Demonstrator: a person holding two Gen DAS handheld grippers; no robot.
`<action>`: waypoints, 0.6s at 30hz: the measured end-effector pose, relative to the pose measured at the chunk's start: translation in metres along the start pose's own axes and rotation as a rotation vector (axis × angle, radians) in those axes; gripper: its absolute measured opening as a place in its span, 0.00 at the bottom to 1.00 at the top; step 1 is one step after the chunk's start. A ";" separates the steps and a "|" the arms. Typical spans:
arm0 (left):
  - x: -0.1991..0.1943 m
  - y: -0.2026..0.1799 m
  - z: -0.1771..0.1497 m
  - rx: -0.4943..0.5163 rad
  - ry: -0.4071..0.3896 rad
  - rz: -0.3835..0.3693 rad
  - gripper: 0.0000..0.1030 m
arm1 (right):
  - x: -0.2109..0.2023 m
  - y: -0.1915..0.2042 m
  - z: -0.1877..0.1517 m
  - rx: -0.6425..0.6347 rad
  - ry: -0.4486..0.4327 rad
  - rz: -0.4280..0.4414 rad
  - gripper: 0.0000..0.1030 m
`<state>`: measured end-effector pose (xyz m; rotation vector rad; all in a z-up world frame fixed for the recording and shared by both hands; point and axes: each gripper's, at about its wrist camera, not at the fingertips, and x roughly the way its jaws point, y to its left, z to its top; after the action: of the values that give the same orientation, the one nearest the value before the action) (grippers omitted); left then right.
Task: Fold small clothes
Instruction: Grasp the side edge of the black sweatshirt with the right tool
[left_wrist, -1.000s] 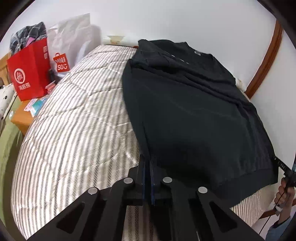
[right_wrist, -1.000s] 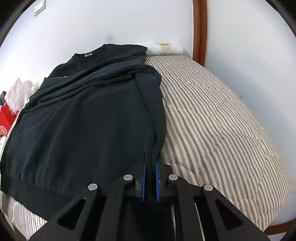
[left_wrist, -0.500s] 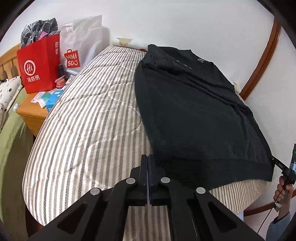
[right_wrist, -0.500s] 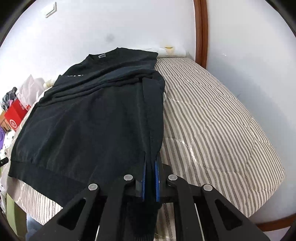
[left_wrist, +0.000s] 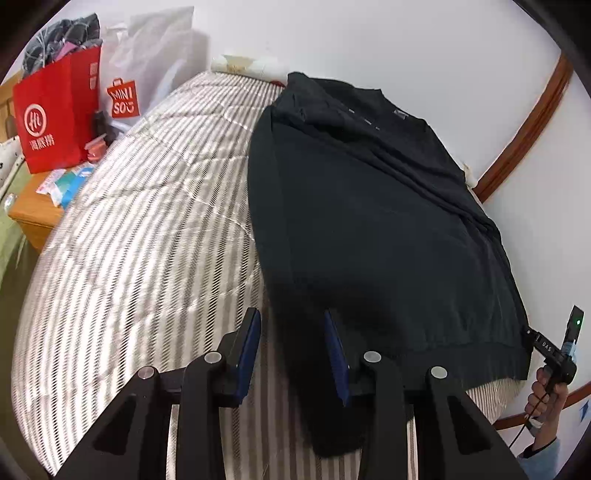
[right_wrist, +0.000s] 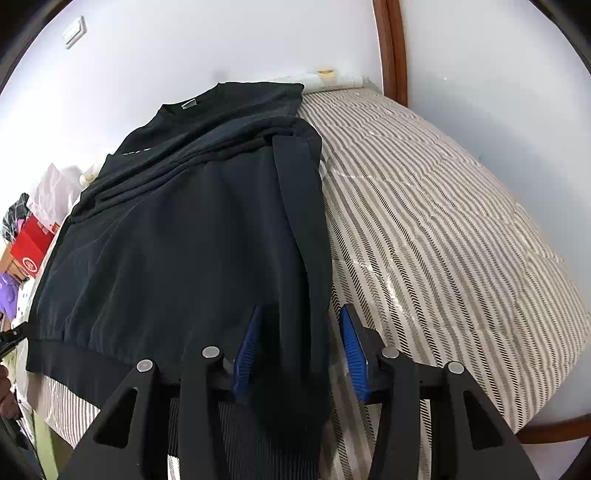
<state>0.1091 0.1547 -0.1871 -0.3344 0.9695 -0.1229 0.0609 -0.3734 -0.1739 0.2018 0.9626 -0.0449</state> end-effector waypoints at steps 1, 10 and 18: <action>0.001 0.000 0.002 -0.004 -0.013 -0.002 0.32 | 0.002 -0.001 0.000 0.004 0.000 0.003 0.44; 0.013 -0.016 0.013 0.013 -0.033 0.059 0.30 | 0.016 0.010 0.011 -0.016 -0.037 -0.006 0.55; 0.009 -0.015 0.013 0.010 -0.039 0.091 0.06 | 0.022 0.024 0.015 -0.068 -0.050 -0.039 0.10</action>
<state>0.1258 0.1416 -0.1823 -0.2824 0.9435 -0.0384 0.0889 -0.3512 -0.1794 0.1187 0.9164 -0.0532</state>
